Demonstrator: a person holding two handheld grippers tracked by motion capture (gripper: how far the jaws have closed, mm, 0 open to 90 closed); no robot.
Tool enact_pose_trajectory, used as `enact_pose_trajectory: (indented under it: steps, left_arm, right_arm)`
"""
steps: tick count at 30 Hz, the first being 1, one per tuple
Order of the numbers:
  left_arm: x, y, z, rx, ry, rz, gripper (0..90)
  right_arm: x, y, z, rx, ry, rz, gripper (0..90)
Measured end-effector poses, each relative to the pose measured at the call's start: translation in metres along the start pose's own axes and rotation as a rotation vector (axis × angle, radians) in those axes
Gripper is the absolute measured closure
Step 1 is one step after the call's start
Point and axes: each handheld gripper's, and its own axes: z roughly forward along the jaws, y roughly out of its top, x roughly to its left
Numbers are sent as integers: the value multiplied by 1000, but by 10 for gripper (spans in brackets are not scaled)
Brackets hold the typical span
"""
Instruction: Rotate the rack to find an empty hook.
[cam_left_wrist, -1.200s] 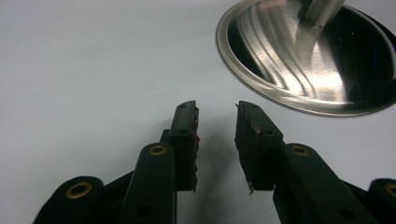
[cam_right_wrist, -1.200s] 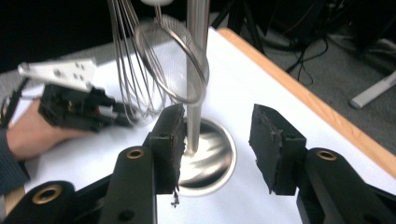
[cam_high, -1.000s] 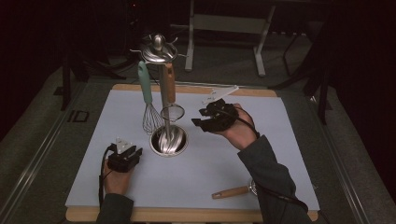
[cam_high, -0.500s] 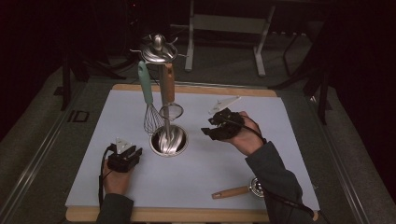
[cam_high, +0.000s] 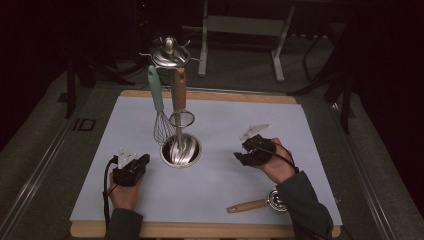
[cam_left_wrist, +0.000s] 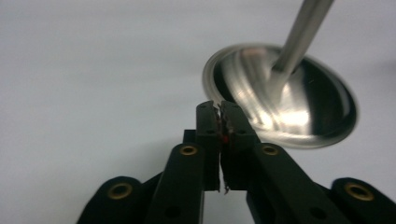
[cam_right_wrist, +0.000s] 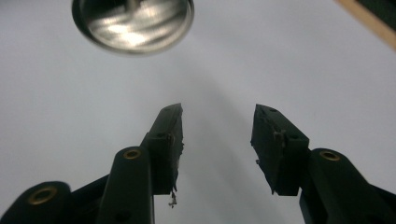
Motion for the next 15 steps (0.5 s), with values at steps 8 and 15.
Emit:
enact_pose_trajectory:
  steps: [8, 15]
  left_arm:
    - [-5, 12, -17, -87, -53, -41, 900]
    - [-10, 26, -32, -176, -98, -61, 899]
  right_arm:
    - [-6, -48, 0, 10, -18, 75, 514]
    - [-21, -90, 4, 4, -27, 194, 511]
